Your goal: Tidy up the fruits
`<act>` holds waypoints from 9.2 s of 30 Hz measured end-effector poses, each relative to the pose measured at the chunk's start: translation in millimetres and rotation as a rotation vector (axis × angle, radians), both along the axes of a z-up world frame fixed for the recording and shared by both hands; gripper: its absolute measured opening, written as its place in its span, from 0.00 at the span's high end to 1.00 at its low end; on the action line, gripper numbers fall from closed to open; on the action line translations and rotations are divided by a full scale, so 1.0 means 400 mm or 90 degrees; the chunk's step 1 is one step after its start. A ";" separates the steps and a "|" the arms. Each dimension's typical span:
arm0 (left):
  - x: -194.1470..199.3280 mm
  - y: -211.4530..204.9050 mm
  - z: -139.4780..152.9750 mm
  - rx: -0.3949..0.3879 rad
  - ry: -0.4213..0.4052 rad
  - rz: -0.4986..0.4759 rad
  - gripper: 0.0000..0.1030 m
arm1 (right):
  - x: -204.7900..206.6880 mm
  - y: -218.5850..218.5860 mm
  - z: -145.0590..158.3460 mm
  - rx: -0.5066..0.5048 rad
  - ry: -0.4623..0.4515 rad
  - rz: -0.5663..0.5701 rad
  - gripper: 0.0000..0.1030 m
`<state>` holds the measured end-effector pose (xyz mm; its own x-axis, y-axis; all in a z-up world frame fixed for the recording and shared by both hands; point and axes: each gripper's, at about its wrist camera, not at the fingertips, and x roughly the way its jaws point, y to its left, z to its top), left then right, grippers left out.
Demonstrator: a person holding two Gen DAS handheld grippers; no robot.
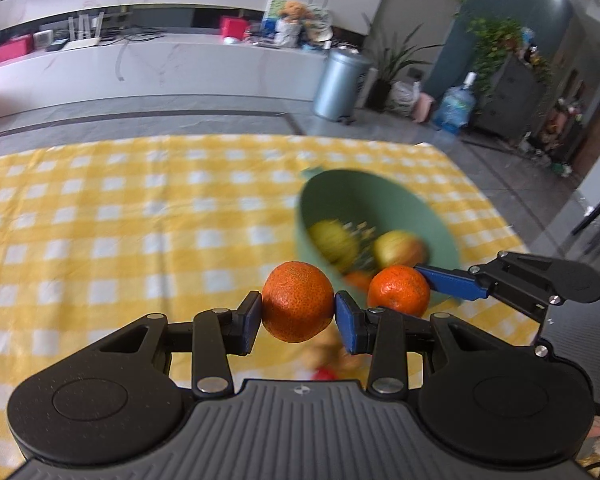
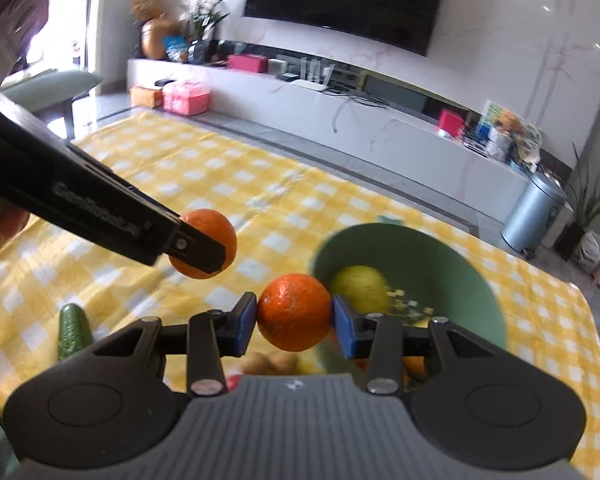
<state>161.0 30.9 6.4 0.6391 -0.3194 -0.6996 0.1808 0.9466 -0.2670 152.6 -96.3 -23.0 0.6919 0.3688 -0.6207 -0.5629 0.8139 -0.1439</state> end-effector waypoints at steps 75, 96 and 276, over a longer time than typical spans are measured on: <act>0.245 -0.066 -0.143 -0.066 0.138 0.103 0.85 | 0.257 -0.374 -0.096 0.243 0.225 -0.346 0.95; 0.144 0.108 -0.128 -0.026 0.147 0.218 0.89 | 0.339 -0.170 -0.093 0.227 0.244 -0.235 0.99; 0.042 0.051 -0.074 0.008 0.048 0.127 0.63 | 0.091 0.097 -0.073 -0.010 0.050 -0.047 0.64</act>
<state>177.9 51.2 -23.1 0.6339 -0.1829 -0.7515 -0.0302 0.9650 -0.2603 189.0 -57.6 -52.3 0.6665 0.3075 -0.6791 -0.5109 0.8518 -0.1157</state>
